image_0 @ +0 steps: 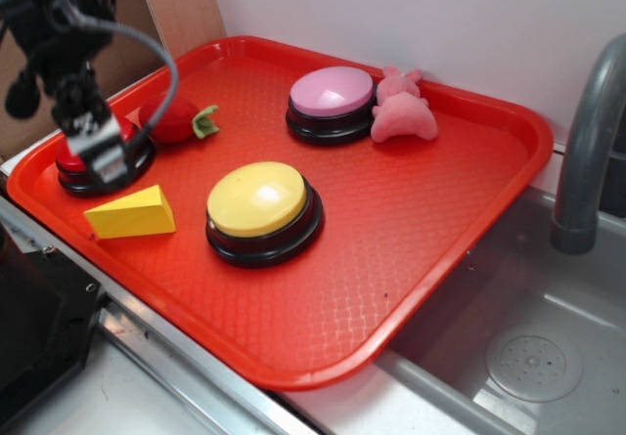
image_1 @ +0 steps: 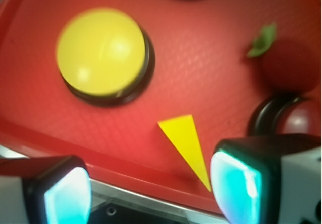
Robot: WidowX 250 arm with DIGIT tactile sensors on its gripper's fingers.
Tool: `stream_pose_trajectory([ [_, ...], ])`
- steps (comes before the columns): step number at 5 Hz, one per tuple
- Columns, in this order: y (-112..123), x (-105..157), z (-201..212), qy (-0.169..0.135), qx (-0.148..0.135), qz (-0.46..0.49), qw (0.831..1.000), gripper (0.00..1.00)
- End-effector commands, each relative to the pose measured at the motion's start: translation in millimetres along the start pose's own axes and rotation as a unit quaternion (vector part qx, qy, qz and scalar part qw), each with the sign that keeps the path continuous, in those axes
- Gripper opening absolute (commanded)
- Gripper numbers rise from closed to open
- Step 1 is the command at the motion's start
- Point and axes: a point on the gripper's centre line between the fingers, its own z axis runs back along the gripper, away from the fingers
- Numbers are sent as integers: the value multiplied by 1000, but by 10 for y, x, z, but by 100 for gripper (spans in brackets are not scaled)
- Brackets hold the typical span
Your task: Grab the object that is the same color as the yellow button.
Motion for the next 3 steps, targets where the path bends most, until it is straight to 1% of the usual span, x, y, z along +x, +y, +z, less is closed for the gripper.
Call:
stream_pose_trajectory([
  [1, 216, 16, -427, -3, 2, 10, 1000, 100],
  [2, 284, 75, -590, 14, 10, 7, 1000, 100],
  [3, 285, 114, -663, 13, 9, -10, 1000, 100],
])
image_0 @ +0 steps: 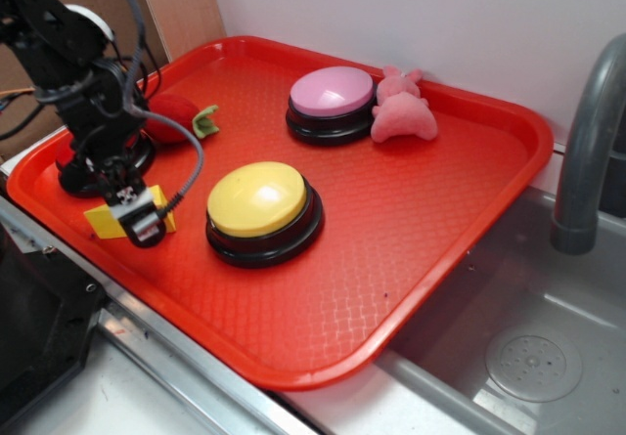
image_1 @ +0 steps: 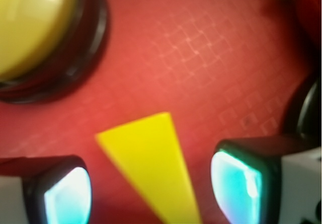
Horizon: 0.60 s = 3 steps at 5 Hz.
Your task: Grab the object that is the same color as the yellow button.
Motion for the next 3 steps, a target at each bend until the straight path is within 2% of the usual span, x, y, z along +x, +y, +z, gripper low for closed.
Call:
stream_pose_trajectory([
  [1, -52, 227, 91, -42, 22, -45, 998, 0],
  [2, -70, 258, 172, -50, 24, -44, 997, 0],
  [3, -82, 305, 190, -36, 27, -47, 998, 0],
])
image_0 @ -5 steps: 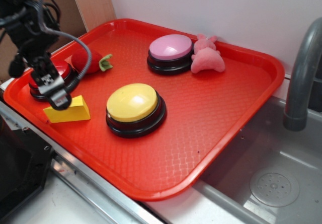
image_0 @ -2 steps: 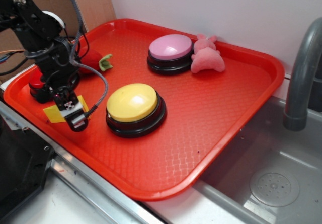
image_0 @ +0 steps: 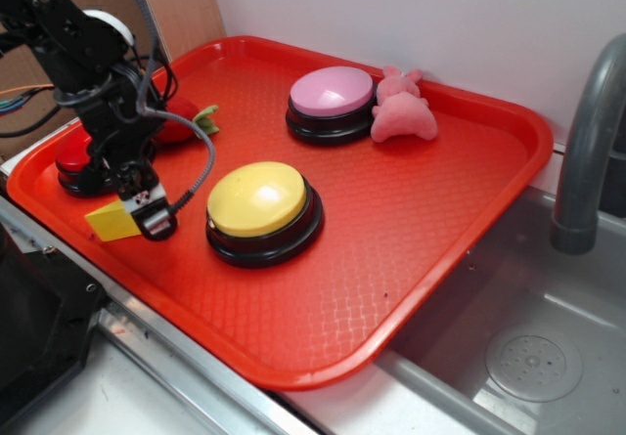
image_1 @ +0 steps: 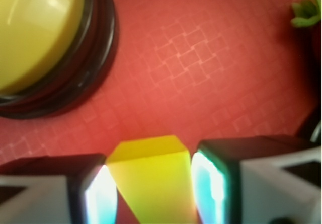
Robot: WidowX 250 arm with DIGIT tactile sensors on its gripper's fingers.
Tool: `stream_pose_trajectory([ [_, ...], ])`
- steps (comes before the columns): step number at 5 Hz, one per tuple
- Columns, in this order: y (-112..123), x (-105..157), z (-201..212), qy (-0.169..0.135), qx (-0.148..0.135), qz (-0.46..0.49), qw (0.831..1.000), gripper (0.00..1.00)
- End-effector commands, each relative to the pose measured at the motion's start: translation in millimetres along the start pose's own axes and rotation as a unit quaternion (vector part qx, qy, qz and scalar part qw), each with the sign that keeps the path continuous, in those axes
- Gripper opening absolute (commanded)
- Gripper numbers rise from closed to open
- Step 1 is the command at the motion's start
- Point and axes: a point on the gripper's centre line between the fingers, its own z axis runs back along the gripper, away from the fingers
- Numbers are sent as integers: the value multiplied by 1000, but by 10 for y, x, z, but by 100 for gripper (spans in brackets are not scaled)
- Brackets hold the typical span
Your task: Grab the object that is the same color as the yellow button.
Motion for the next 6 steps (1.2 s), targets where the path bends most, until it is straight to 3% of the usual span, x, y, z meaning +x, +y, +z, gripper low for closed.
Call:
stream_pose_trajectory([
  [1, 9, 143, 46, 0, 4, 0, 1000, 0],
  [2, 62, 269, 477, 16, -24, 90, 996, 0],
  [3, 54, 520, 935, 40, -17, 167, 985, 0],
  [5, 147, 805, 1705, 13, -14, 234, 972, 0],
  [6, 185, 799, 1707, 14, -1, 252, 968, 0],
])
